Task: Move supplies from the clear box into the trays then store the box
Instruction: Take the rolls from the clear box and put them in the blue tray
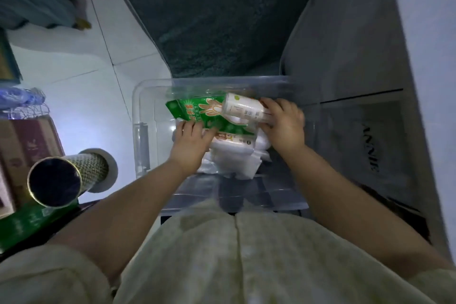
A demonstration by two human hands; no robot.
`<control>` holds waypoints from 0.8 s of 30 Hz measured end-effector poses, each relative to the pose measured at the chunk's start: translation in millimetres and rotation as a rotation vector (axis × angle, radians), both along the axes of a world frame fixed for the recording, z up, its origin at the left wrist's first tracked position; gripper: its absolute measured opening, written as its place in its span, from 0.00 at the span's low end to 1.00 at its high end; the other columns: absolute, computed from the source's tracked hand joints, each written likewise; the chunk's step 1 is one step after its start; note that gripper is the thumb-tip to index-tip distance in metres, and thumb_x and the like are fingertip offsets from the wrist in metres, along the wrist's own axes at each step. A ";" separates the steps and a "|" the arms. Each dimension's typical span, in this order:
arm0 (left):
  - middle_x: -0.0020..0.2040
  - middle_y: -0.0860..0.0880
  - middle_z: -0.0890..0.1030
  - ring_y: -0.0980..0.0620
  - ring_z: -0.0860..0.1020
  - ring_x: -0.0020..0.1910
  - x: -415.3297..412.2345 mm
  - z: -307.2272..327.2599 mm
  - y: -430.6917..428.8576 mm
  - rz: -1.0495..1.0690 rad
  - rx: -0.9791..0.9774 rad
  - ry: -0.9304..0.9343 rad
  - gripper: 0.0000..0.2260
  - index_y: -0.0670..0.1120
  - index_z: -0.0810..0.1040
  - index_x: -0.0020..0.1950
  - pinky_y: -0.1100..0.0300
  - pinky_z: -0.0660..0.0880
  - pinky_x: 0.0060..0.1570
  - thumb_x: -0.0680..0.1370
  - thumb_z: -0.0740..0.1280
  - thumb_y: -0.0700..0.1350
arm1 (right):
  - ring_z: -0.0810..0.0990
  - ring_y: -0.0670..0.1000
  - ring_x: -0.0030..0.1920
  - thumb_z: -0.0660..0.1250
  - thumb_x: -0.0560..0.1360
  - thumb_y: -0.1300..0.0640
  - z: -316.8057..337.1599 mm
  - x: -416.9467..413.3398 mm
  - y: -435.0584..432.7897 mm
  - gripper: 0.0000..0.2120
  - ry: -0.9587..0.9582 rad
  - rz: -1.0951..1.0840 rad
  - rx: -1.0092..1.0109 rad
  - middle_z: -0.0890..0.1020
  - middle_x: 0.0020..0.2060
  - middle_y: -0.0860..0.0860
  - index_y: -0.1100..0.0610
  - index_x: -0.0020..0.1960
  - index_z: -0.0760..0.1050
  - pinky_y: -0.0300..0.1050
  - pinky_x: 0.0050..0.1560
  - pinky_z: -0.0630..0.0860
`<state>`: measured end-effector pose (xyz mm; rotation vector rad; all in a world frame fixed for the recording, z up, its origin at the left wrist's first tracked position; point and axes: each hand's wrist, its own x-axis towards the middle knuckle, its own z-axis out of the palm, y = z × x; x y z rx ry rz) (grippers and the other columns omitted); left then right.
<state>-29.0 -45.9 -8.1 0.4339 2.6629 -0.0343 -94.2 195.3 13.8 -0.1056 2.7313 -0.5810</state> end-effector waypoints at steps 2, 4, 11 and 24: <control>0.54 0.38 0.77 0.37 0.74 0.54 0.8 26.7 -10.6 -0.002 0.068 0.109 0.27 0.46 0.76 0.62 0.42 0.67 0.58 0.65 0.76 0.40 | 0.72 0.60 0.56 0.74 0.66 0.55 35.5 9.0 -3.1 0.29 0.086 -0.078 -0.001 0.77 0.55 0.56 0.51 0.66 0.73 0.54 0.59 0.65; 0.52 0.38 0.77 0.38 0.75 0.50 -0.1 52.8 -19.2 0.010 0.128 0.193 0.24 0.46 0.78 0.59 0.44 0.68 0.55 0.64 0.77 0.41 | 0.73 0.60 0.56 0.75 0.66 0.55 68.2 23.0 -7.8 0.28 0.149 -0.163 0.007 0.77 0.55 0.56 0.51 0.65 0.74 0.54 0.59 0.66; 0.53 0.41 0.77 0.38 0.73 0.51 7.4 115.5 -23.2 -0.186 0.318 0.275 0.25 0.50 0.78 0.59 0.45 0.68 0.55 0.63 0.78 0.43 | 0.71 0.58 0.60 0.73 0.68 0.57 129.2 116.4 -41.9 0.28 0.210 -0.519 0.015 0.76 0.57 0.54 0.51 0.67 0.72 0.54 0.64 0.63; 0.53 0.42 0.78 0.39 0.74 0.51 117.5 151.4 61.0 -0.829 0.461 0.137 0.27 0.49 0.78 0.60 0.46 0.69 0.53 0.61 0.77 0.45 | 0.71 0.57 0.58 0.75 0.66 0.55 153.1 335.4 -15.0 0.30 0.158 -1.095 0.178 0.76 0.56 0.53 0.48 0.66 0.72 0.52 0.64 0.63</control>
